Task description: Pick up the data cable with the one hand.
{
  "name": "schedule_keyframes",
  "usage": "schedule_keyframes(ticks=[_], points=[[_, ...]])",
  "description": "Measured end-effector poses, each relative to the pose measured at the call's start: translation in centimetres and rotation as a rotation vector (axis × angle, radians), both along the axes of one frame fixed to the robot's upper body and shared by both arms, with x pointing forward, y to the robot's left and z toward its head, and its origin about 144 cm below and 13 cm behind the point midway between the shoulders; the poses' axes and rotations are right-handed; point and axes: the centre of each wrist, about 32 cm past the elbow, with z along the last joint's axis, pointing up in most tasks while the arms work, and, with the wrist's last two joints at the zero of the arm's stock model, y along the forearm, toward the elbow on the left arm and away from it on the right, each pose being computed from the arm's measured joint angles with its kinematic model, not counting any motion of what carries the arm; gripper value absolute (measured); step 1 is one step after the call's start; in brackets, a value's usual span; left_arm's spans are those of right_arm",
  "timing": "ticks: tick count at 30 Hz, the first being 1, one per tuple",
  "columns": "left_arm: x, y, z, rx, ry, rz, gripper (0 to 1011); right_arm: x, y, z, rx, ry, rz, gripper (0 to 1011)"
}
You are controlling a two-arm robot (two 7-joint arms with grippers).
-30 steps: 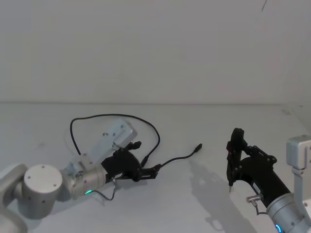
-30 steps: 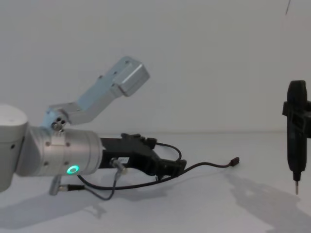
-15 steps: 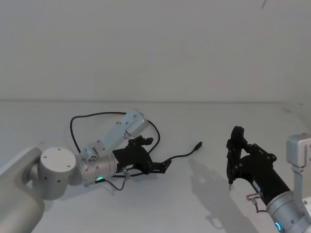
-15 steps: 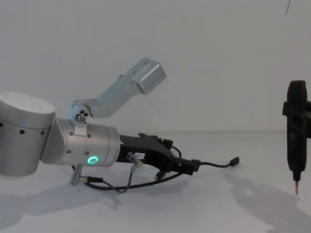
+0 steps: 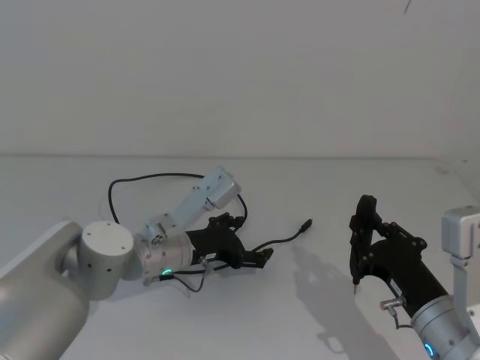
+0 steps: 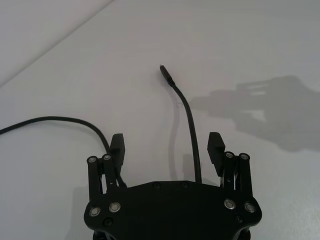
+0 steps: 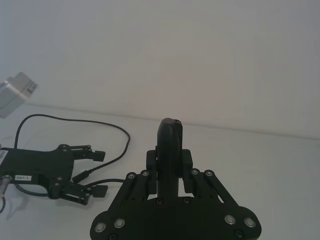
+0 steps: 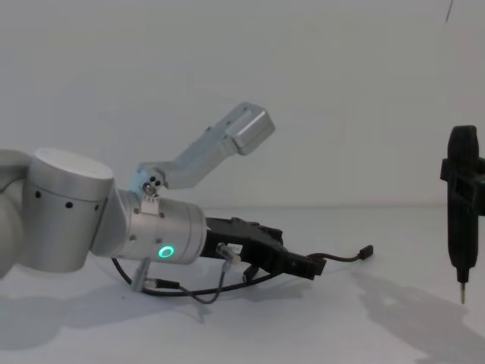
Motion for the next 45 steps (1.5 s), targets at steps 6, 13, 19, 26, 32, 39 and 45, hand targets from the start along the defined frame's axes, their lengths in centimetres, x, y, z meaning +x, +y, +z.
schedule_keyframes(ticks=[6,13,19,26,32,39,45], points=[[0.5,-0.6,-0.1,-0.008,0.011,-0.011,944,0.0,0.0,0.0,0.0,0.0,0.0,279],[1.0,-1.2,-0.1,-0.019,0.019,-0.028,728,0.0,0.0,0.0,0.0,0.0,0.0,279],[1.2,-1.4,-0.1,-0.025,0.024,-0.037,528,0.0,0.0,0.0,0.0,0.0,0.0,279],[1.3,-1.6,-0.1,-0.029,0.026,-0.043,308,0.0,0.0,0.0,0.0,0.0,0.0,279],[1.4,-1.7,-0.1,-0.031,0.028,-0.046,152,0.0,0.0,0.0,0.0,0.0,0.0,279],[1.4,-1.8,-0.1,-0.033,0.03,-0.047,36,0.0,0.0,0.0,0.0,0.0,0.0,279],[1.4,-1.8,-0.1,-0.033,0.03,-0.048,36,0.0,0.0,0.0,0.0,0.0,0.0,279]])
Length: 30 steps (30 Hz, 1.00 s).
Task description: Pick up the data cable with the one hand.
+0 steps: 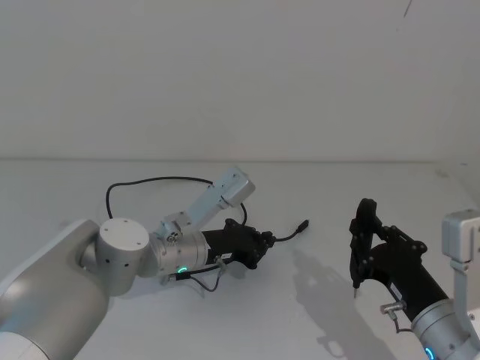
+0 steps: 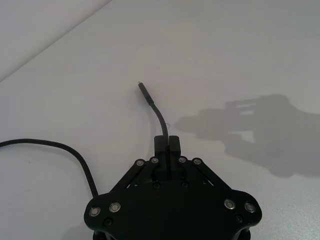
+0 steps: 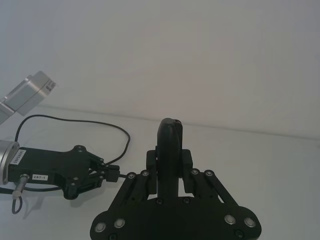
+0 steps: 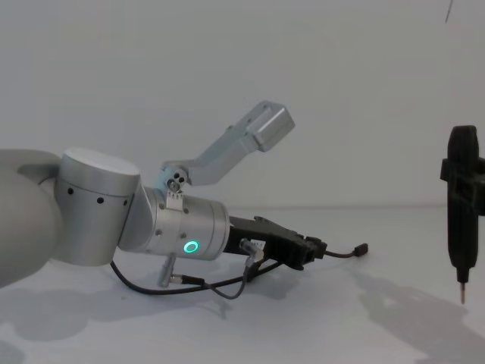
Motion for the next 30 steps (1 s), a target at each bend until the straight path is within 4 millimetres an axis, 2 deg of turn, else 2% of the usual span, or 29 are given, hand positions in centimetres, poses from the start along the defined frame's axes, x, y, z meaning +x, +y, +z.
schedule_keyframes(ticks=[9,15,30], points=[[0.0,0.1,0.5,-0.014,-0.017,-0.012,36,0.0,0.0,0.0,0.0,0.0,0.0,279],[-0.4,0.6,1.7,-0.044,-0.048,-0.037,36,0.0,0.0,0.0,0.0,0.0,0.0,279],[-3.1,2.4,3.6,-0.079,-0.065,-0.087,36,0.0,0.1,0.2,0.007,-0.014,0.008,279]])
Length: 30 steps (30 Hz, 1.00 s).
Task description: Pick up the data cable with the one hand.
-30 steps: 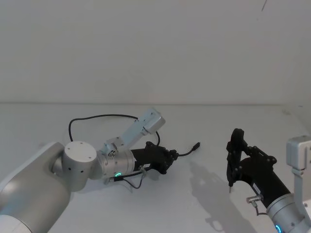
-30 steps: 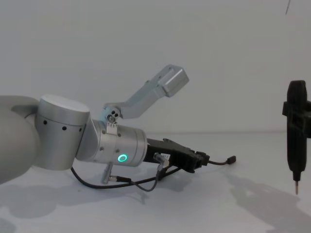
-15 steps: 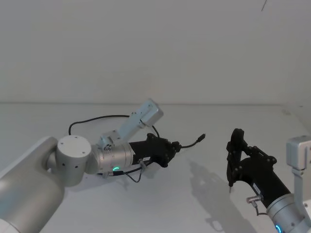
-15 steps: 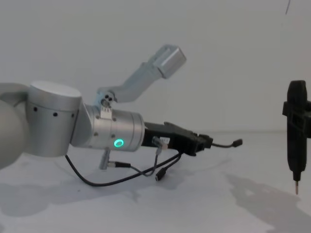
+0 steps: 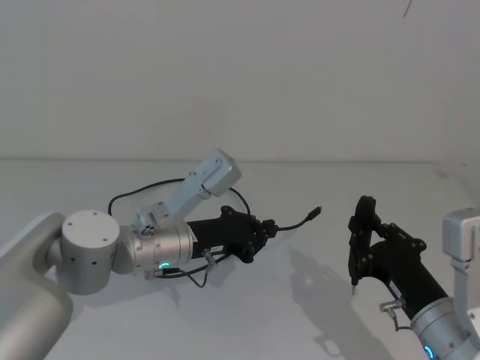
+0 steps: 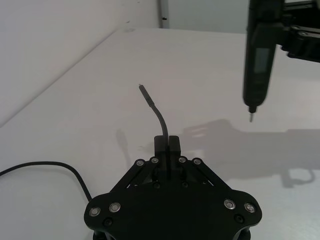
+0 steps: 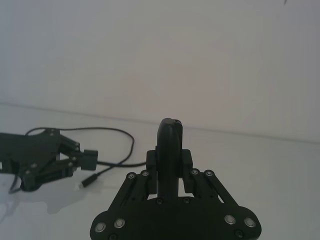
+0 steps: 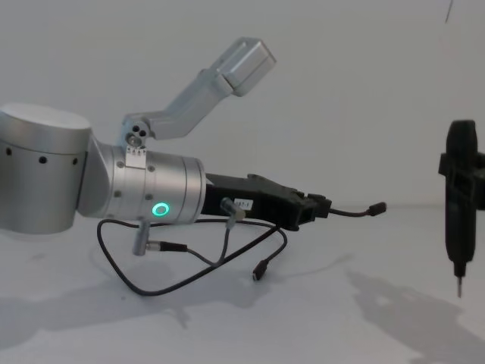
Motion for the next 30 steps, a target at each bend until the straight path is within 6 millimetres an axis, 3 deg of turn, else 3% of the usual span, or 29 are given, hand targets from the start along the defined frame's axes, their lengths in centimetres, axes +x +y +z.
schedule_keyframes(ticks=[11,30], points=[[-1.1,0.6,0.4,-0.005,0.0,-0.016,36,0.7,0.9,1.0,0.049,-0.088,0.035,279],[-1.8,0.9,0.7,-0.007,-0.001,-0.026,36,4.8,3.4,0.8,0.108,-0.233,0.05,279]])
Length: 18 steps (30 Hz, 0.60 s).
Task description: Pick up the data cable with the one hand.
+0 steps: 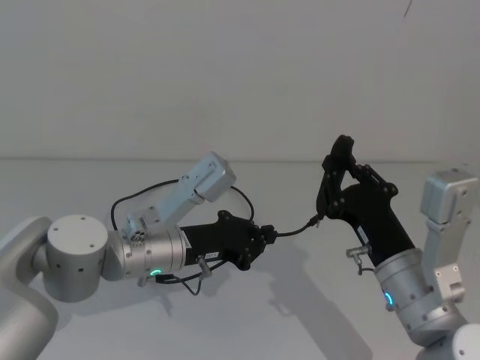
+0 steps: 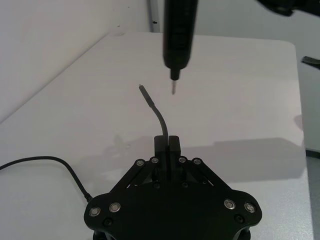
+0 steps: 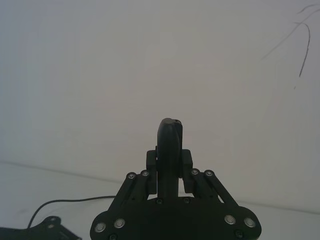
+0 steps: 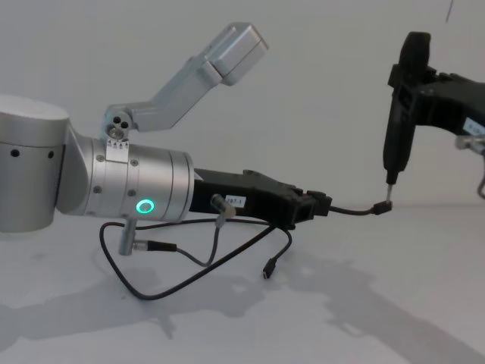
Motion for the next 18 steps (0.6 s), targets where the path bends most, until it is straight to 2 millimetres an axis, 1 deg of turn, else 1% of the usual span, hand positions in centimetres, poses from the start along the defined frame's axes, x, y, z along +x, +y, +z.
schedule_keyframes(ticks=[3,5,18], points=[[0.0,0.0,0.0,0.0,0.0,0.0,36,0.5,0.1,-0.2,-0.002,-0.007,-0.004,279],[-0.1,0.0,0.0,0.0,0.0,-0.001,36,1.1,0.2,-0.6,-0.005,-0.014,-0.012,279],[-0.1,0.0,0.1,0.0,0.0,-0.003,36,3.2,0.1,-2.0,-0.022,-0.031,-0.037,279]])
